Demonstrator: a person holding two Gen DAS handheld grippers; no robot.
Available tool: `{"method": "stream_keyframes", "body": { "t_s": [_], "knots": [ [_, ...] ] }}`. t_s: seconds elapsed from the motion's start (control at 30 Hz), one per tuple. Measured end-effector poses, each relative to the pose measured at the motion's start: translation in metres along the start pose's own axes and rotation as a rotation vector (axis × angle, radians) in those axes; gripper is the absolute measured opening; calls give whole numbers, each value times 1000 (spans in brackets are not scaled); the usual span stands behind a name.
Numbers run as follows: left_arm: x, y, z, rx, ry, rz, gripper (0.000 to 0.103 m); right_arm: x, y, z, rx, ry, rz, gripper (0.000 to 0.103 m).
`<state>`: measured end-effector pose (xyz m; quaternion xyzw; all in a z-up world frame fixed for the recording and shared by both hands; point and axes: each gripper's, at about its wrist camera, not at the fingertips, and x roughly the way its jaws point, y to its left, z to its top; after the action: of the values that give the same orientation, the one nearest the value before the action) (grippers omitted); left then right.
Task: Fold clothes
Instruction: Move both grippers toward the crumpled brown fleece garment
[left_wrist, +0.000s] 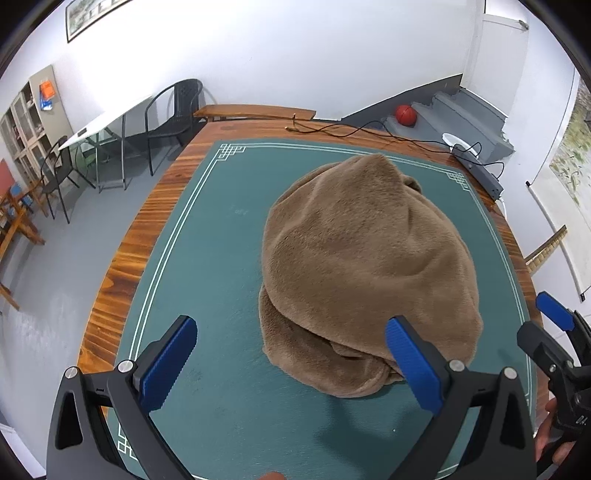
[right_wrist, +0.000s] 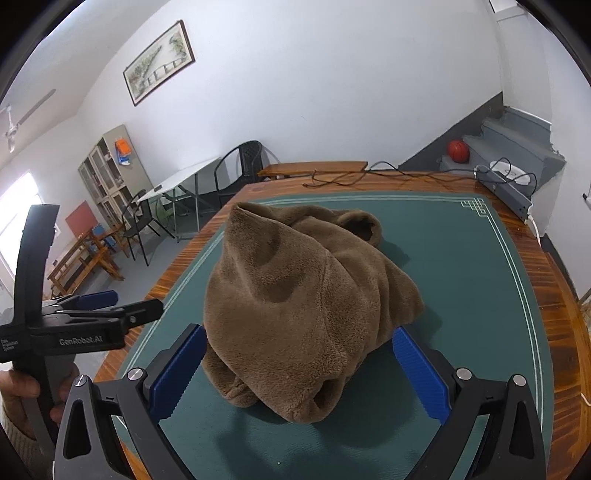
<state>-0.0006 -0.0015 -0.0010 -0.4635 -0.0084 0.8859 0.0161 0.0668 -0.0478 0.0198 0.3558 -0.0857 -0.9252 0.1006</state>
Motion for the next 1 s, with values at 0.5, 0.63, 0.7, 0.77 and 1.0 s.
{"method": "stream_keyframes", "body": {
  "t_s": [0.5, 0.63, 0.7, 0.77, 1.0],
  "knots": [
    [22, 22, 7, 16, 19, 0, 103, 30, -1, 3, 35, 74, -32, 103],
    [28, 24, 13, 22, 27, -3, 103, 35, 1, 4, 37, 77, -44, 103],
    [32, 29, 17, 18, 31, -15, 103, 37, -1, 5, 43, 77, -50, 103],
    [36, 34, 22, 13, 34, -27, 103, 40, -7, 6, 58, 76, -58, 103],
    [54, 57, 42, -35, 40, -51, 103, 50, -34, 9, 140, 82, -97, 103]
  ]
}}
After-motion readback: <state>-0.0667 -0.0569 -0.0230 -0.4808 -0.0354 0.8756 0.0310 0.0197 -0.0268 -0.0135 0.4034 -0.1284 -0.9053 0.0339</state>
